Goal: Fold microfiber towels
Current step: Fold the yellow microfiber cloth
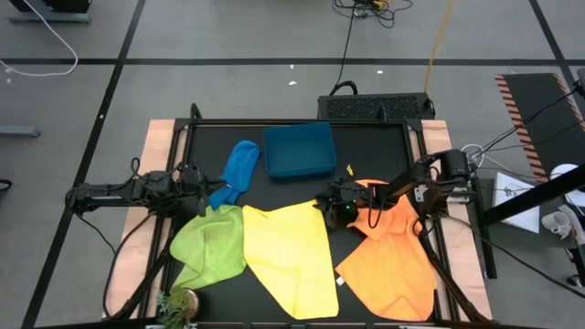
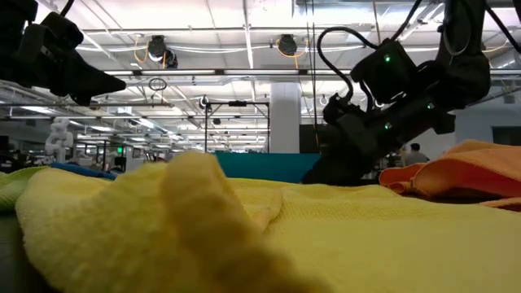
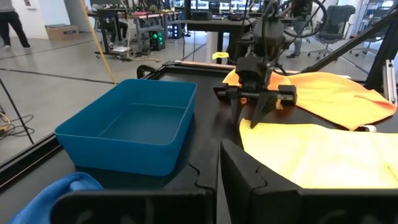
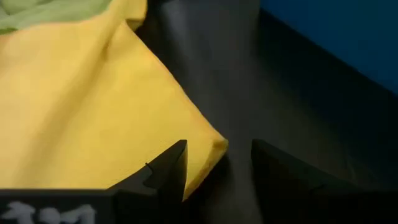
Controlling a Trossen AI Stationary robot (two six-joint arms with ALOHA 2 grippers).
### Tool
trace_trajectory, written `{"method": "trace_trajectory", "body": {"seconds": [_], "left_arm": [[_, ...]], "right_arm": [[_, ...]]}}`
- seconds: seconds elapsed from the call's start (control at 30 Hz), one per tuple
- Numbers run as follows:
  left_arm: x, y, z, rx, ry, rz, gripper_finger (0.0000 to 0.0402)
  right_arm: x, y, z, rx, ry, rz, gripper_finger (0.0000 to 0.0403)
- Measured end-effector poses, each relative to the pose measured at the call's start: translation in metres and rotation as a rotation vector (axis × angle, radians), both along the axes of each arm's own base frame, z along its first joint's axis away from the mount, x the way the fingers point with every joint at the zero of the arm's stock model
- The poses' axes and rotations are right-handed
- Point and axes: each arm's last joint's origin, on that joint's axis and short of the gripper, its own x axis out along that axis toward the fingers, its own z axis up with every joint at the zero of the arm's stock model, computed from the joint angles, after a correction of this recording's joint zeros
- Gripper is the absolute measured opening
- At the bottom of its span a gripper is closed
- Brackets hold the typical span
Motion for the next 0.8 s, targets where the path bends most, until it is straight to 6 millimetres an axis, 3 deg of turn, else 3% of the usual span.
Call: {"method": "trace_trajectory", "body": {"seconds": [0.47, 0.8], "left_arm": [[0.0, 0.0, -0.0001, 0.0, 0.0, 0.0, 0.0021], [0.0, 0.0, 0.0, 0.091, 0.02, -0.011, 0.0021]], "right_arm": [[-0.0008, -0.0023, -0.0047, -0.003, 0.024, -0.004, 0.0143], [-0.0005, -0.0004, -0.0013, -0.072, 0.022, 0.049, 0.0008]]}}
